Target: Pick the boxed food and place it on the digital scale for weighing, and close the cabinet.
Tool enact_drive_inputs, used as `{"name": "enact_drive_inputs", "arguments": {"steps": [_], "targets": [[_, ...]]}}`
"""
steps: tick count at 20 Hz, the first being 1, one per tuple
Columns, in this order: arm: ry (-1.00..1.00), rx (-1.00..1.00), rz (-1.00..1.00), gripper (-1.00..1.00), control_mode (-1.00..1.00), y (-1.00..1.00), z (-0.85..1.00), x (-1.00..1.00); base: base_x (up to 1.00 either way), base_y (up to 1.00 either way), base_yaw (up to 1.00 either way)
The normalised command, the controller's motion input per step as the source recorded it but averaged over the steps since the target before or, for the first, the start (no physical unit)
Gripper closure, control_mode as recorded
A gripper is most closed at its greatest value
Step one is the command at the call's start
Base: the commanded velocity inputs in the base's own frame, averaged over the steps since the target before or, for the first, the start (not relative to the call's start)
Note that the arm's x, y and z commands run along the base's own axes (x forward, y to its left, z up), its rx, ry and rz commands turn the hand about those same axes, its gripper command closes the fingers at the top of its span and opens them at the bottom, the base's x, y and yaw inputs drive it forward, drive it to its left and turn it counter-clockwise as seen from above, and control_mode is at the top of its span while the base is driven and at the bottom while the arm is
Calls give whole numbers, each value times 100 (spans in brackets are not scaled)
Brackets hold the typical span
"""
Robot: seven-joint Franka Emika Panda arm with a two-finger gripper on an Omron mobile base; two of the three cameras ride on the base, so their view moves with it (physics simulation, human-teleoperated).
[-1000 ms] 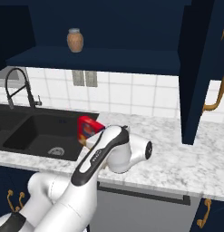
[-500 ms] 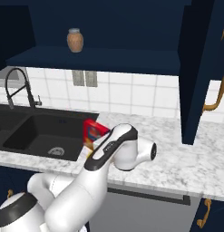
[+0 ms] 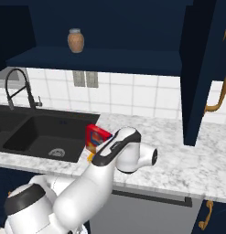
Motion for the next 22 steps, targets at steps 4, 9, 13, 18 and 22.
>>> {"name": "enact_drive_inputs", "arguments": {"steps": [4, 9, 13, 18, 22], "targets": [[-2, 0, 0, 100, -100, -3, -19, 22, 0, 0, 0], [-4, 0, 0, 100, -100, -8, -3, 26, 0, 0, 0], [0, 0, 0, 100, -100, -7, 0, 27, 0, 0, 0], [0, 0, 0, 100, -100, -13, -16, 11, 0, 0, 0], [0, 0, 0, 100, -100, 0, -32, 31, 0, 0, 0]]}}
